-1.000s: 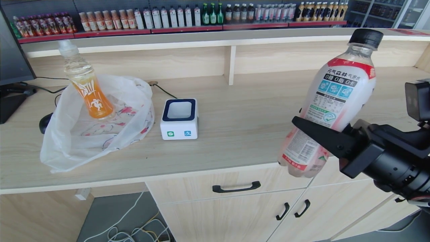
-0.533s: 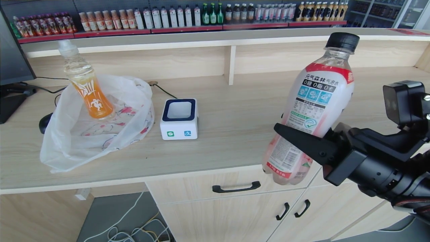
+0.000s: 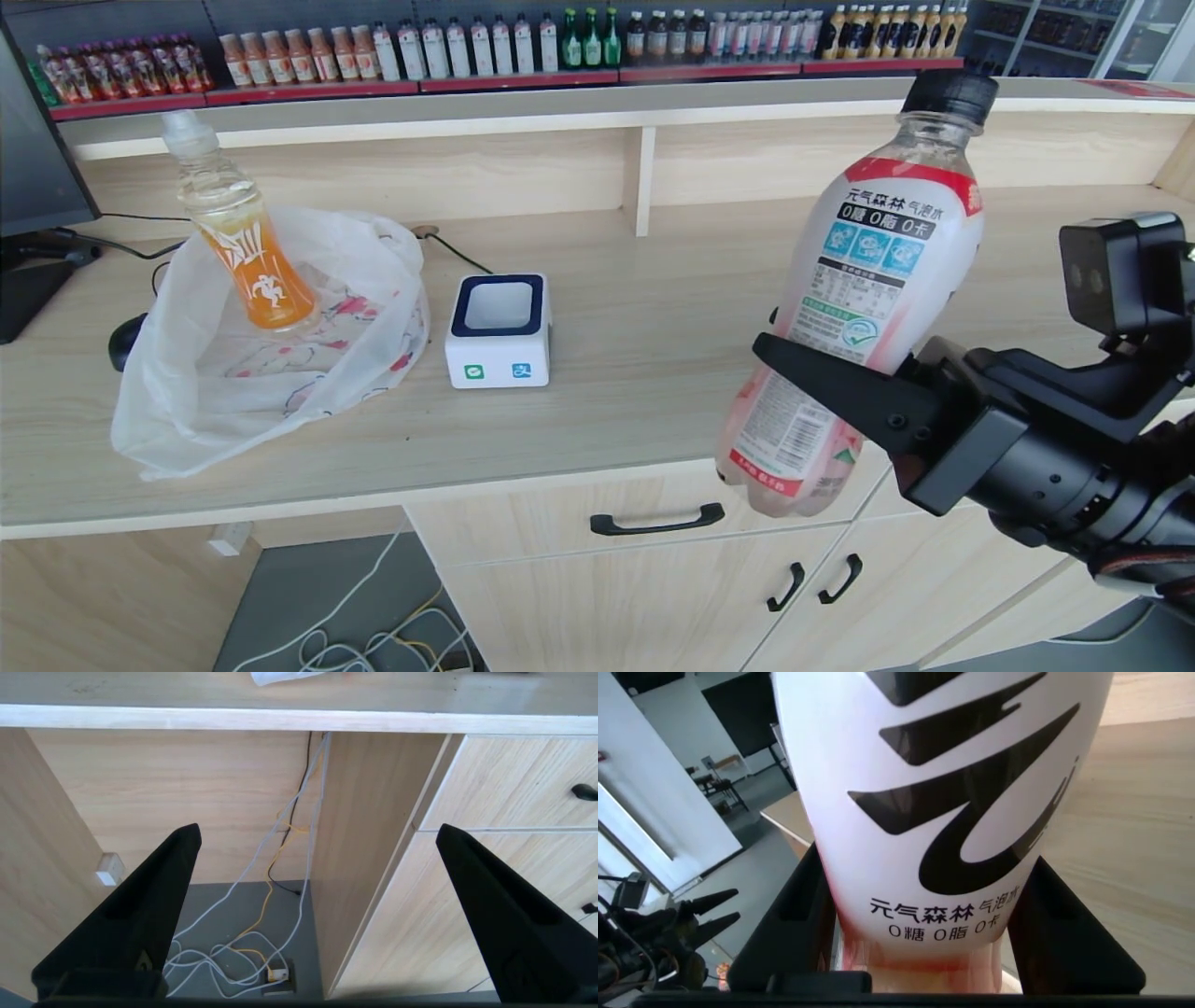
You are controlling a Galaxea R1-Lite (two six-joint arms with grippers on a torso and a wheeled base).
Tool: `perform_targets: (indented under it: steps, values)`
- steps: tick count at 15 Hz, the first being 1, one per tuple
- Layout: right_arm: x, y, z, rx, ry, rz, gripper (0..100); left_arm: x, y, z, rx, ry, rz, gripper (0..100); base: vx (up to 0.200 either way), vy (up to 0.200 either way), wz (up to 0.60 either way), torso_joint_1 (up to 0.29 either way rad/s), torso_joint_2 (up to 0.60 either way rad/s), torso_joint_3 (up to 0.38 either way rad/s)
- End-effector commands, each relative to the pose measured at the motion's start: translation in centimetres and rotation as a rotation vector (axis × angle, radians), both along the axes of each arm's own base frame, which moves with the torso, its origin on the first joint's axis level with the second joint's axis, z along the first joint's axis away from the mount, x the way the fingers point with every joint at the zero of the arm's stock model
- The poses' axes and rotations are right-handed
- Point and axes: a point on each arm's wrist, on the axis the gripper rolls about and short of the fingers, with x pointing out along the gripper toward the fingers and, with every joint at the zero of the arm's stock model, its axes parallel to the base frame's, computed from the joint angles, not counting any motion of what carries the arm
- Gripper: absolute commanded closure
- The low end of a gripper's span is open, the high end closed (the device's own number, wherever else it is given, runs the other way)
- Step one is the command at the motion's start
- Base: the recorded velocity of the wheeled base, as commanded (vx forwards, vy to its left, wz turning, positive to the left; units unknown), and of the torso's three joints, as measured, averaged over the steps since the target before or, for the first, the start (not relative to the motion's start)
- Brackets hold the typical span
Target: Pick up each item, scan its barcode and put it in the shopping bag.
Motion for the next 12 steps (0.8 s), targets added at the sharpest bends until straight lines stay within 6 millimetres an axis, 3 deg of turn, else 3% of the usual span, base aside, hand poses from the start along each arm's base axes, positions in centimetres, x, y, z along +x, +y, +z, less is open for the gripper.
perform_targets:
  steps: [1,12]
  values:
    - [-0.02,0.04,-0.09,-0.002,0.003,0.002,100,0.00,0.00,0.00,0.000,-0.001,0.000,0,0.000,0.000,0.00,0.000,0.00,0.000]
    - [-0.20,0.31,0.03,0.000,-0.001,0.019,100,0.00,0.00,0.00,0.000,-0.001,0.000,0,0.000,0.000,0.00,0.000,0.00,0.000]
